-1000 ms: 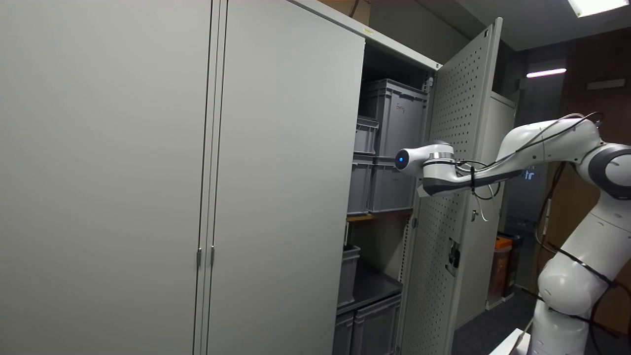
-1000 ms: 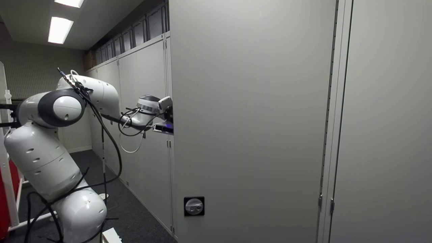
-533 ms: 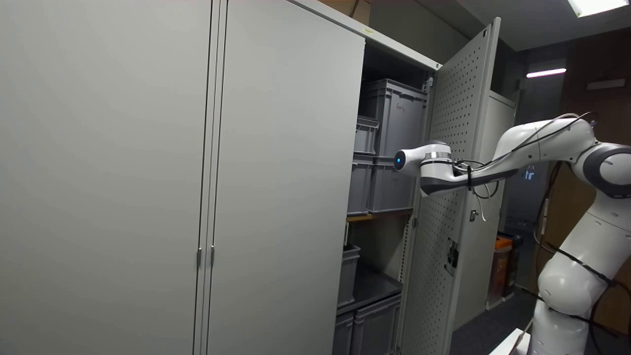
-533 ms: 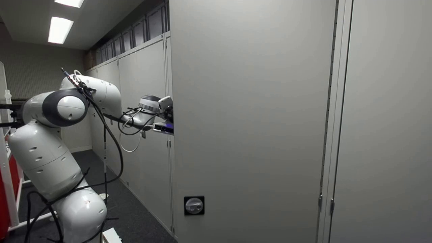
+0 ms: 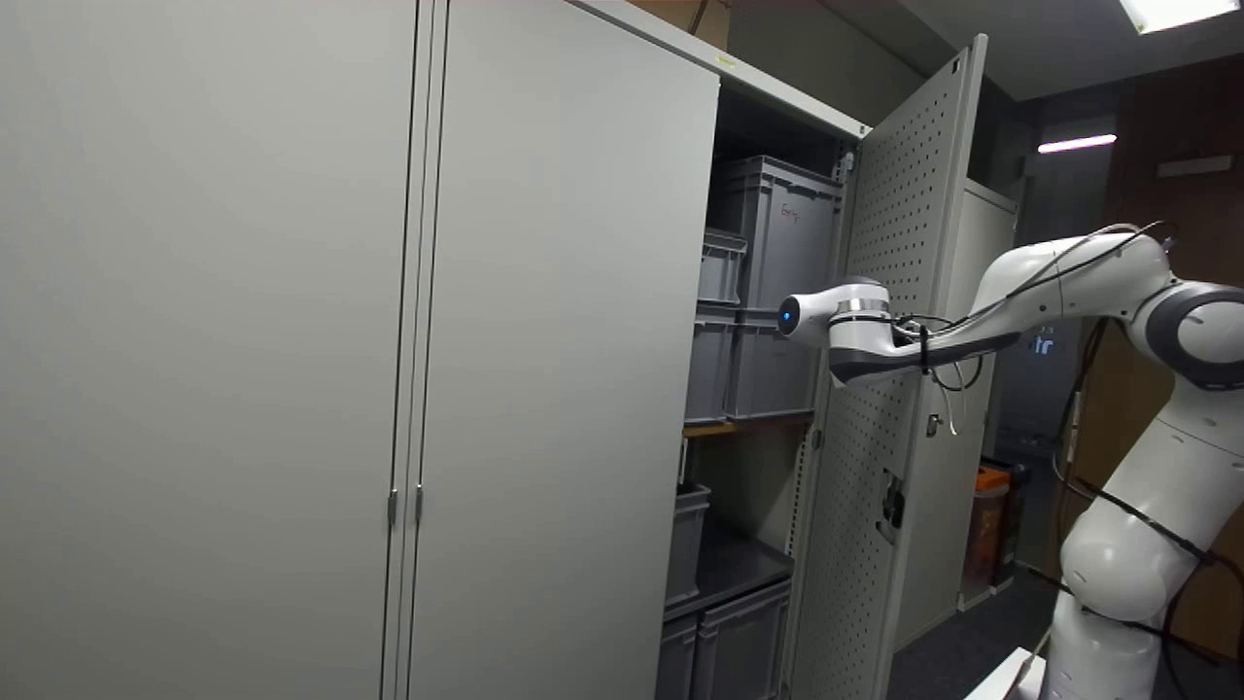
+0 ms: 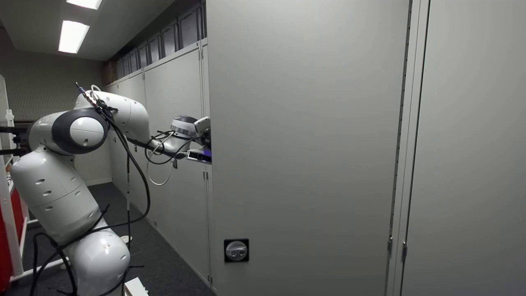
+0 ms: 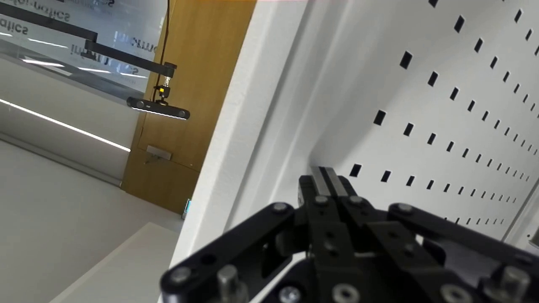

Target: Open the locker on the right

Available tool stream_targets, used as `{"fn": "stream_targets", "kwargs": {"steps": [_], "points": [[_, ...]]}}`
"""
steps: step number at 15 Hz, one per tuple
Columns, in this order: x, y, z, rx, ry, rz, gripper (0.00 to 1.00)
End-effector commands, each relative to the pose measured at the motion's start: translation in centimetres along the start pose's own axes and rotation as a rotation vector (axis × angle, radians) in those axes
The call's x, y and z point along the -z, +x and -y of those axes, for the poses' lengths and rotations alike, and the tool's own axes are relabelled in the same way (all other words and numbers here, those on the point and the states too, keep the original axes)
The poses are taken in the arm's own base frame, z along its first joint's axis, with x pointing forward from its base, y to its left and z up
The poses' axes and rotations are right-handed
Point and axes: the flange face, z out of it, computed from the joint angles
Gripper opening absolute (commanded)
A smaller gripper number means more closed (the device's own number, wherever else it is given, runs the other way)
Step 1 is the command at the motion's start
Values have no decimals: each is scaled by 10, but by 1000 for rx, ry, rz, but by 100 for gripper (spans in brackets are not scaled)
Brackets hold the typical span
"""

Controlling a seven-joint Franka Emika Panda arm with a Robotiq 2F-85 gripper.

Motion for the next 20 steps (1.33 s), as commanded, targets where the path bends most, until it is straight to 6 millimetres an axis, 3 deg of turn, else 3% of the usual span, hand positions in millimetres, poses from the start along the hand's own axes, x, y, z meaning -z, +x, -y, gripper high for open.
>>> {"fn": "stream_targets", "kwargs": {"steps": [1,20], "points": [[-4,7,-2,-18,-25,13,0],[-45,14,-15,-50,-35,96,0]]}}
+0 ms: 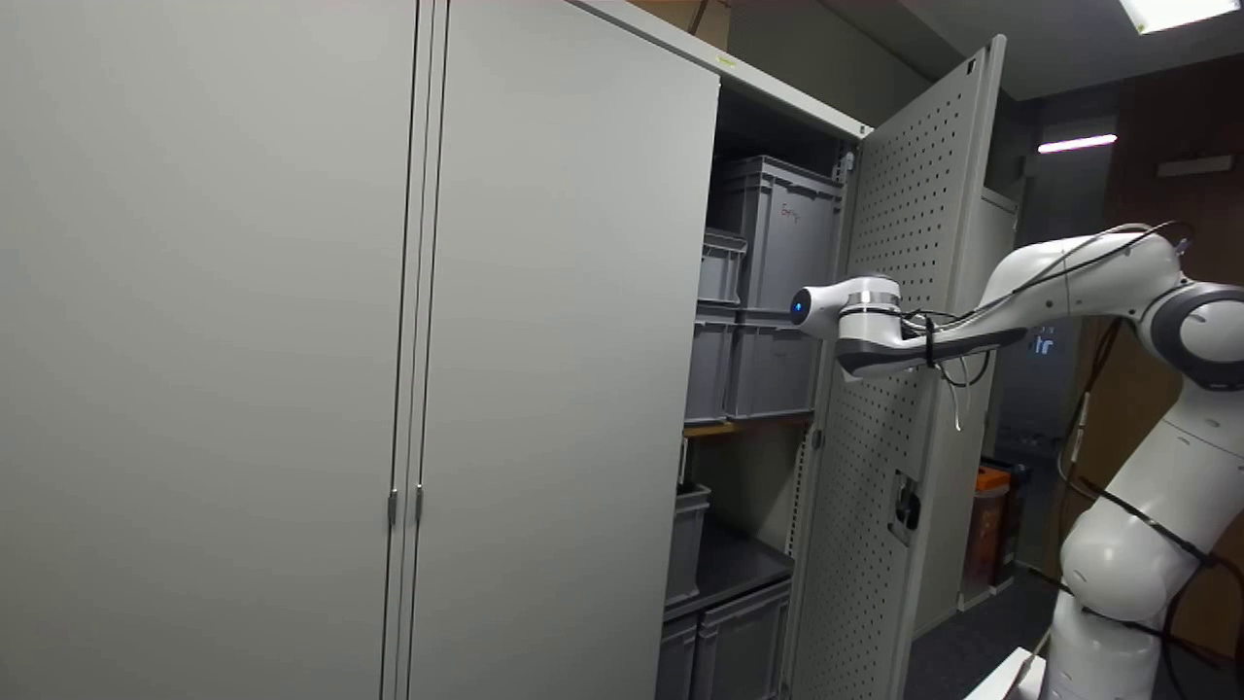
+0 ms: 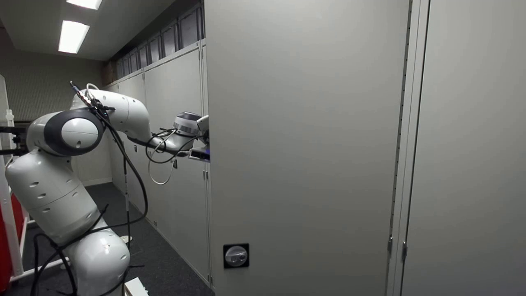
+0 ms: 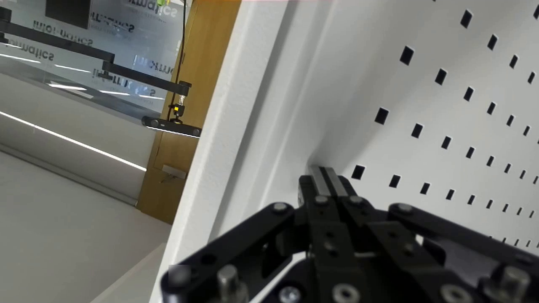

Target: Open the locker on the right

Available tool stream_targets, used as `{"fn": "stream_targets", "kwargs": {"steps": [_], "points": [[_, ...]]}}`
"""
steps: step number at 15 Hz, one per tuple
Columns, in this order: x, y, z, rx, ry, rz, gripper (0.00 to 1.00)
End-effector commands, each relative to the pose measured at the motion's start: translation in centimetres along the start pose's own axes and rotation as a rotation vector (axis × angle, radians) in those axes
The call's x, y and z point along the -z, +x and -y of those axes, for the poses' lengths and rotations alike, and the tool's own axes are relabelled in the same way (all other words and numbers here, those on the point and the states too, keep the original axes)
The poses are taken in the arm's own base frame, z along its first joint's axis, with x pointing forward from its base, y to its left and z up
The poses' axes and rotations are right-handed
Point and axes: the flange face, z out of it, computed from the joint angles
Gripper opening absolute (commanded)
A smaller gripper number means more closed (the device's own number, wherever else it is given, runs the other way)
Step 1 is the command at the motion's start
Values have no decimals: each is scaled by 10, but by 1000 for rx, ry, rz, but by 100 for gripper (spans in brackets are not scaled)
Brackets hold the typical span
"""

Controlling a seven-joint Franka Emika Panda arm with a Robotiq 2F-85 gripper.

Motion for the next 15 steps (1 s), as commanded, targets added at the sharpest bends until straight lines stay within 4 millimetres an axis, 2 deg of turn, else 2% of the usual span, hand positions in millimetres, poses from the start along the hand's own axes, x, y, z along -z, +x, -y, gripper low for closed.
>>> {"fn": "stream_targets", "kwargs": {"steps": [1,15], "points": [[-14,4,-10,-23,15,37,0],[-59,4,-29,-55,111,96,0]]}}
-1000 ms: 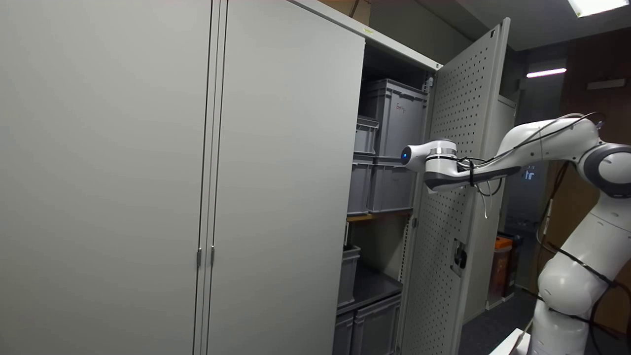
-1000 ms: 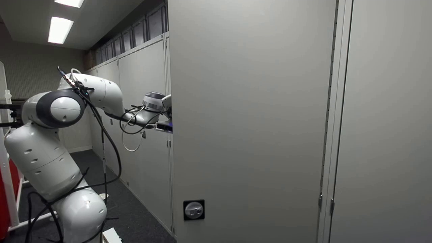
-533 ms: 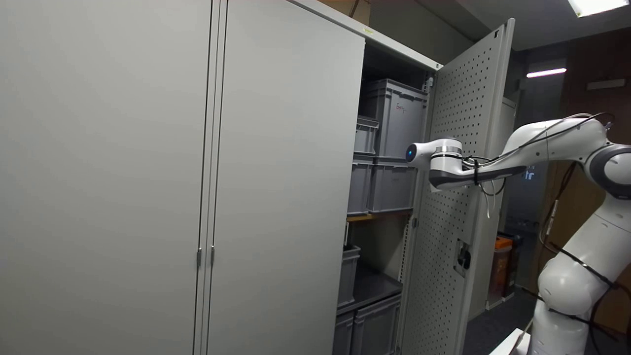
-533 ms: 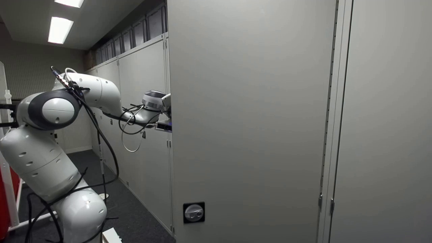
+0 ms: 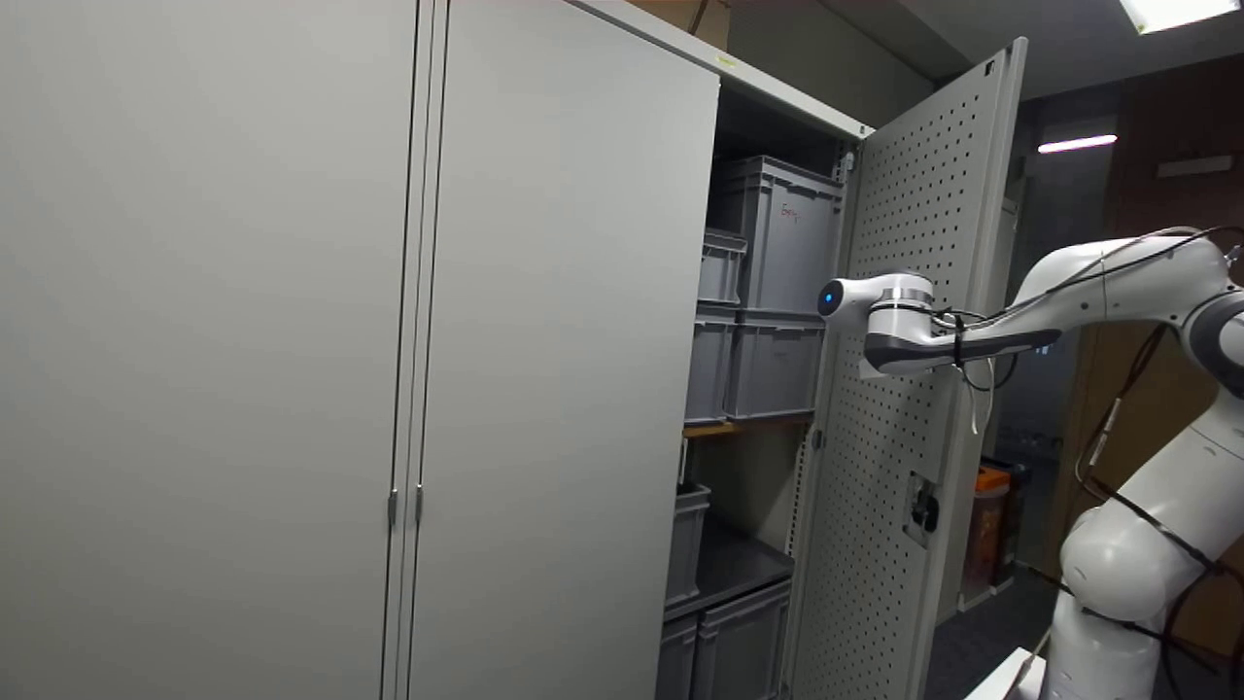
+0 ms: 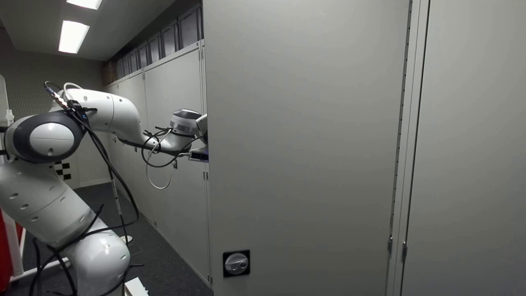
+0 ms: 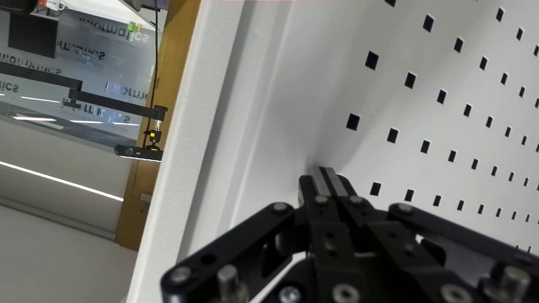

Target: Open the locker on the right

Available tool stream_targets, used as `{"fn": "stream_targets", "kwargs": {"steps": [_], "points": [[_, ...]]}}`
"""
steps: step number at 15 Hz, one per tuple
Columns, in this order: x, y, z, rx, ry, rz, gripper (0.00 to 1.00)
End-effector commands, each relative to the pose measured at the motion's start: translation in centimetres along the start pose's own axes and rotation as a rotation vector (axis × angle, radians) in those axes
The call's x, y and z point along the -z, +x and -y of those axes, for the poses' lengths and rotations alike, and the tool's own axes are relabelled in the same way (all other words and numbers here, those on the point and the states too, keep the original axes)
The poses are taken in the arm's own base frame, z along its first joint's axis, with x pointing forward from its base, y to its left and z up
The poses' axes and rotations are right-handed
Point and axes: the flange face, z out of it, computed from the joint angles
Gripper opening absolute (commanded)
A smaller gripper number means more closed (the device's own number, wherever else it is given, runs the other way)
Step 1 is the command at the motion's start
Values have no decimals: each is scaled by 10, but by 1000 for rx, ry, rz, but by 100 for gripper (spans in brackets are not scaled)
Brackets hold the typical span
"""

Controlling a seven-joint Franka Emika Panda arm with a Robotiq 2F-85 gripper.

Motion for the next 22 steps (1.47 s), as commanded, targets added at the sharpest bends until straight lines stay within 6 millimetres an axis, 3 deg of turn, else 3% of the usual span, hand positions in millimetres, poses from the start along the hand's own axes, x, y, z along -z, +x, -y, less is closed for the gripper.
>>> {"fn": "stream_targets", "kwargs": {"steps": [1,15,22], "points": [[-20,-1,-16,-16,23,37,0],[-75,0,-42,-44,-30,105,0],[-82,1,-46,-52,-42,115,0]]}}
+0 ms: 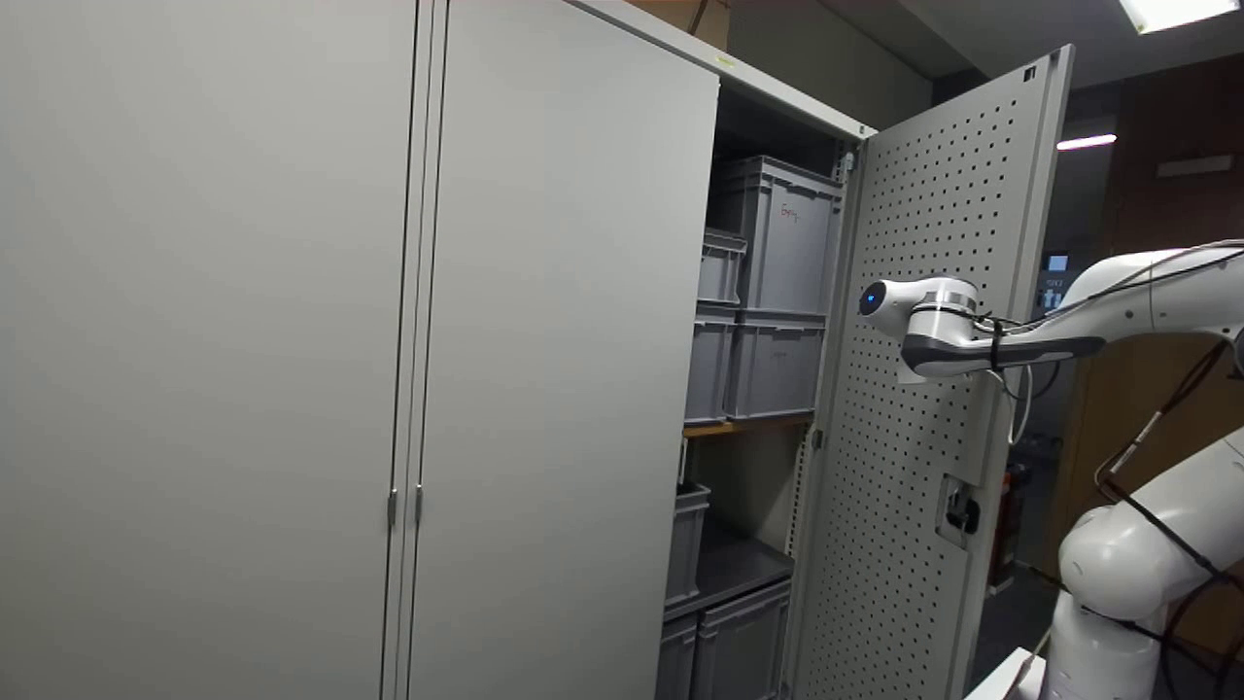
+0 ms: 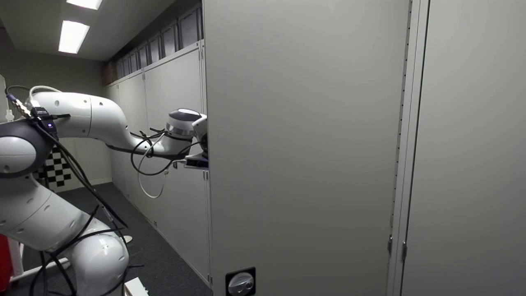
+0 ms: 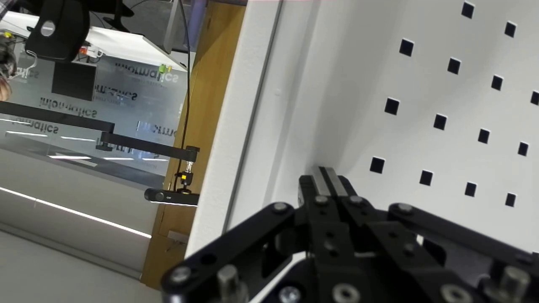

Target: Open the locker on the right

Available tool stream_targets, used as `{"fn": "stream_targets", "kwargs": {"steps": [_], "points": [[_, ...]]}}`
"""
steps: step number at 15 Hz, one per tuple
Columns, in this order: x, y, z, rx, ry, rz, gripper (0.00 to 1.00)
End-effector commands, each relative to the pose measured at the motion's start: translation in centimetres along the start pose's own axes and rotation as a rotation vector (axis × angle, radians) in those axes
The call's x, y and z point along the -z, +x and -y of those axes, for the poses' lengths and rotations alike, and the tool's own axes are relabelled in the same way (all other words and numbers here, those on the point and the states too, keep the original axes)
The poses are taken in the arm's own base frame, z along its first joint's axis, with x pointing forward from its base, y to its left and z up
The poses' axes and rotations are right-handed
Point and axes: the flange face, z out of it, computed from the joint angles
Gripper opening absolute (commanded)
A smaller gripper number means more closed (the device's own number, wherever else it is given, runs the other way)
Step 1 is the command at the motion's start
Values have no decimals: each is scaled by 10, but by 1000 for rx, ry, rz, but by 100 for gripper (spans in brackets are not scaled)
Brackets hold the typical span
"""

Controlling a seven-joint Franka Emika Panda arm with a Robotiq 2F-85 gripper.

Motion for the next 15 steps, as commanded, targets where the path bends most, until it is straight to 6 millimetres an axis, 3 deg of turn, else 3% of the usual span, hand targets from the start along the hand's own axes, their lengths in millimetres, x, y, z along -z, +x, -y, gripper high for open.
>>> {"fn": "stream_targets", "kwargs": {"steps": [1,8,15], "points": [[-3,0,-4,3,36,8,0],[28,-2,9,27,205,16,0],[79,-13,23,122,449,15,0]]}}
